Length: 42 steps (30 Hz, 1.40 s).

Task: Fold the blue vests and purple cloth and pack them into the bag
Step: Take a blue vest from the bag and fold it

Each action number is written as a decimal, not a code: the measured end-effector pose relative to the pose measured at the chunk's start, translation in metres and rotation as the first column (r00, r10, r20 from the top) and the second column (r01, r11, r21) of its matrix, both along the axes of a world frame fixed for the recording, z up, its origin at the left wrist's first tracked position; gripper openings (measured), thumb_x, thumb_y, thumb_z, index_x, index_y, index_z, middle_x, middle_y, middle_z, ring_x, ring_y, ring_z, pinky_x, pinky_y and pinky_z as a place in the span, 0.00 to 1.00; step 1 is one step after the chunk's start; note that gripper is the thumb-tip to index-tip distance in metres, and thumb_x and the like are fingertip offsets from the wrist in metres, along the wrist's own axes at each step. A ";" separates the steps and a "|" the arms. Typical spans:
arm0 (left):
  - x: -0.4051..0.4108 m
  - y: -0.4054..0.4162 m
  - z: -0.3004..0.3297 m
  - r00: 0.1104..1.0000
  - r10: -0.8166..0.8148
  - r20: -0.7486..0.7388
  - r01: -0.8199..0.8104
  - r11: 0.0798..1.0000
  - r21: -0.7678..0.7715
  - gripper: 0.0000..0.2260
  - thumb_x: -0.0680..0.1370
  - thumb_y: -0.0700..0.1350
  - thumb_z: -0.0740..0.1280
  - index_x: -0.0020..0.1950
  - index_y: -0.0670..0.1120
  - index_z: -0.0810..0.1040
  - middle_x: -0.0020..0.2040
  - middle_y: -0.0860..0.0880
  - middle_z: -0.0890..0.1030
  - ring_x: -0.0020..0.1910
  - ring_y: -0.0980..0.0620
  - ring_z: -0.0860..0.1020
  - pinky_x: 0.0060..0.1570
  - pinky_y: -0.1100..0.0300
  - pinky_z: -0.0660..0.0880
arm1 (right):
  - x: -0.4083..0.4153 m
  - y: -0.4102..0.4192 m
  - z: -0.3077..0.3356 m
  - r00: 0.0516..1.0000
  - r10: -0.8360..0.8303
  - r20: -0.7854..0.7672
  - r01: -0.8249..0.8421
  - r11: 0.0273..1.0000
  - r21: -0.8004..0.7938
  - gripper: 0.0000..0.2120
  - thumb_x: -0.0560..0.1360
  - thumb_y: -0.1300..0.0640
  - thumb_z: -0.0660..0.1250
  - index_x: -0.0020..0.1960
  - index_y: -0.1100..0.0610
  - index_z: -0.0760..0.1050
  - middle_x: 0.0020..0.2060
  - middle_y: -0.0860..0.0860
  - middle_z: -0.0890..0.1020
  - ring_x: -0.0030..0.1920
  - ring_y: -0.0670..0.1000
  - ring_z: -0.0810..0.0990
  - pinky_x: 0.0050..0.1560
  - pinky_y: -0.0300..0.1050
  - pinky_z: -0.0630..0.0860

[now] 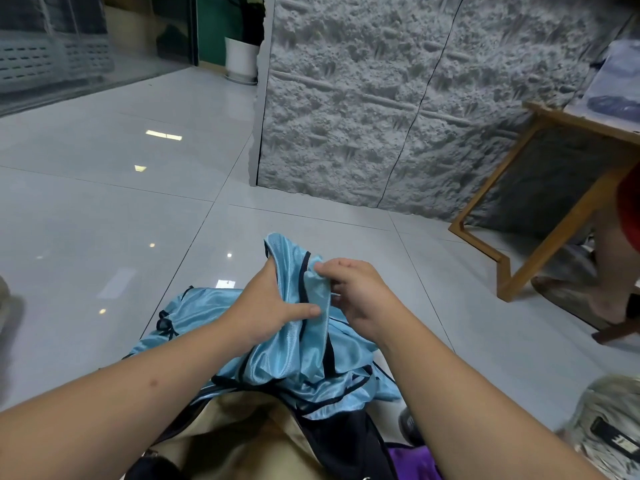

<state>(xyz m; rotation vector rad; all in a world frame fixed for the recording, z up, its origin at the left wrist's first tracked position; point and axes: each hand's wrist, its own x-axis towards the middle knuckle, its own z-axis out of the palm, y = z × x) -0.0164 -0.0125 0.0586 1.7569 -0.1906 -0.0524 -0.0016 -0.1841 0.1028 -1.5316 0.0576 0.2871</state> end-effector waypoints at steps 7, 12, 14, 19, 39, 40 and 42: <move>0.005 0.005 0.000 0.990 0.122 -0.075 -0.126 0.991 -0.044 0.28 0.69 0.41 0.83 0.63 0.57 0.74 0.56 0.57 0.85 0.56 0.55 0.84 0.62 0.46 0.79 | 0.000 -0.014 0.010 0.989 -0.007 -0.149 0.053 0.950 0.309 0.07 0.79 0.65 0.67 0.57 0.61 0.78 0.47 0.61 0.81 0.45 0.60 0.81 0.50 0.52 0.80; 0.006 0.011 0.002 0.980 0.157 -0.121 -0.167 0.983 -0.075 0.26 0.69 0.39 0.82 0.61 0.55 0.75 0.54 0.56 0.86 0.54 0.54 0.85 0.60 0.46 0.80 | 0.002 -0.021 0.007 0.986 -0.049 -0.156 0.101 0.933 0.345 0.13 0.78 0.70 0.67 0.60 0.59 0.81 0.42 0.57 0.83 0.40 0.54 0.82 0.45 0.49 0.83; 0.007 0.013 0.002 0.977 0.164 -0.134 -0.176 0.981 -0.085 0.26 0.70 0.38 0.81 0.61 0.54 0.75 0.54 0.55 0.86 0.53 0.53 0.85 0.59 0.45 0.81 | 0.003 -0.021 0.008 0.986 -0.052 -0.160 0.095 0.955 0.279 0.14 0.78 0.71 0.67 0.61 0.60 0.81 0.43 0.58 0.83 0.39 0.54 0.83 0.40 0.47 0.84; 0.002 0.012 0.011 0.973 0.064 -0.221 -0.114 0.968 -0.222 0.25 0.70 0.36 0.80 0.63 0.51 0.77 0.54 0.50 0.87 0.53 0.47 0.86 0.57 0.43 0.82 | 0.005 -0.021 0.006 0.990 -0.112 -0.092 0.137 0.924 0.357 0.20 0.80 0.72 0.64 0.67 0.58 0.80 0.53 0.62 0.85 0.47 0.57 0.85 0.48 0.48 0.85; 0.009 0.018 0.033 0.936 -0.187 -0.300 -0.034 0.797 -0.603 0.21 0.77 0.31 0.69 0.69 0.45 0.77 0.53 0.39 0.85 0.47 0.40 0.85 0.43 0.46 0.82 | 0.012 -0.017 -0.004 0.966 -0.200 -0.164 0.225 0.963 0.148 0.14 0.80 0.56 0.70 0.63 0.61 0.81 0.57 0.63 0.83 0.54 0.60 0.82 0.62 0.57 0.79; 0.009 0.017 0.034 0.937 -0.183 -0.296 -0.035 0.796 -0.604 0.21 0.78 0.32 0.69 0.69 0.44 0.77 0.53 0.39 0.85 0.47 0.40 0.85 0.44 0.46 0.82 | 0.011 -0.016 -0.002 0.962 -0.162 -0.222 0.203 0.963 0.177 0.17 0.81 0.53 0.69 0.64 0.63 0.81 0.58 0.63 0.83 0.56 0.61 0.82 0.65 0.57 0.78; 0.008 0.017 0.035 0.940 -0.180 -0.291 -0.033 0.798 -0.601 0.21 0.78 0.32 0.69 0.70 0.44 0.77 0.54 0.39 0.85 0.48 0.40 0.85 0.44 0.46 0.82 | 0.008 -0.014 0.002 0.940 -0.060 -0.335 0.138 0.967 0.215 0.23 0.82 0.48 0.68 0.66 0.65 0.80 0.63 0.63 0.83 0.60 0.61 0.84 0.66 0.58 0.78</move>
